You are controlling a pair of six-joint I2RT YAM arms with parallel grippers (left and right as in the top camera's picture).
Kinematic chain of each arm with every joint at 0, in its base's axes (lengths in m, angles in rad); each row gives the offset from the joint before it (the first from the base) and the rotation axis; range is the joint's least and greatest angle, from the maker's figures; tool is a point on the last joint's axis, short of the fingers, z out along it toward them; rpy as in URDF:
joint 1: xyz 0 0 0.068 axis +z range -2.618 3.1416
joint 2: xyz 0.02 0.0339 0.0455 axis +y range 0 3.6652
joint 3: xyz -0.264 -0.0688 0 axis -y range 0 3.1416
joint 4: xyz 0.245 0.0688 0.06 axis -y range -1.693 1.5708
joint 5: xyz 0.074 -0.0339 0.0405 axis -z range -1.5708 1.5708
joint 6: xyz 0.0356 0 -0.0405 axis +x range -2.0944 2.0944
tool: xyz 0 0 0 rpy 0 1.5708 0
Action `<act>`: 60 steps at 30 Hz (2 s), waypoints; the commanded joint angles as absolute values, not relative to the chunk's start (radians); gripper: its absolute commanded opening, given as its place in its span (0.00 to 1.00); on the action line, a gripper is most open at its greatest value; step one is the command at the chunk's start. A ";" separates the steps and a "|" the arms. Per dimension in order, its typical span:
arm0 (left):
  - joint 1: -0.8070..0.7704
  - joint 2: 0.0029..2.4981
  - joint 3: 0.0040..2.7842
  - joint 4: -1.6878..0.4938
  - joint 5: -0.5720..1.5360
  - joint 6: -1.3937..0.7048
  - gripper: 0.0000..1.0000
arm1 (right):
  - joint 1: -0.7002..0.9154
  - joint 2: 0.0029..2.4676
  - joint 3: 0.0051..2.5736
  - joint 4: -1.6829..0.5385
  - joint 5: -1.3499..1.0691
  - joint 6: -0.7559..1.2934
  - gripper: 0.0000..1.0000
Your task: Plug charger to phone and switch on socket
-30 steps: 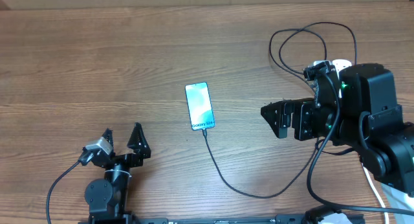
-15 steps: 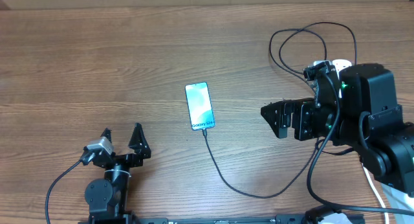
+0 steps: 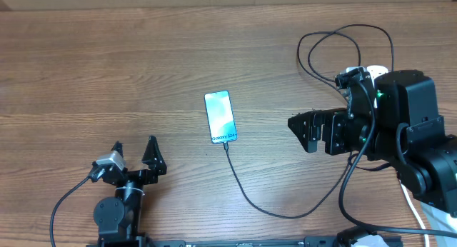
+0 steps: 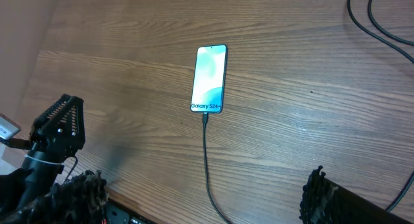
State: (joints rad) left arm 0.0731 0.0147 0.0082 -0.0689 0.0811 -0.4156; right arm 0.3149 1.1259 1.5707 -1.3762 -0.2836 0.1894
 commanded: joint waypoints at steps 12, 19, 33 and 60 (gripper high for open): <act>0.078 0.004 0.005 -0.073 0.070 -0.399 1.00 | 0.319 1.060 1.441 -1.225 -0.207 0.095 1.00; 0.078 0.004 0.005 -0.074 0.070 -0.399 1.00 | 0.318 0.828 1.034 -0.875 -0.215 0.096 1.00; 0.078 0.004 0.005 -0.074 0.070 -0.399 0.99 | 0.092 0.318 0.340 -0.324 -0.421 0.100 1.00; 0.078 0.004 0.005 -0.074 0.070 -0.399 0.99 | -0.029 0.002 0.007 -0.001 -0.401 0.099 1.00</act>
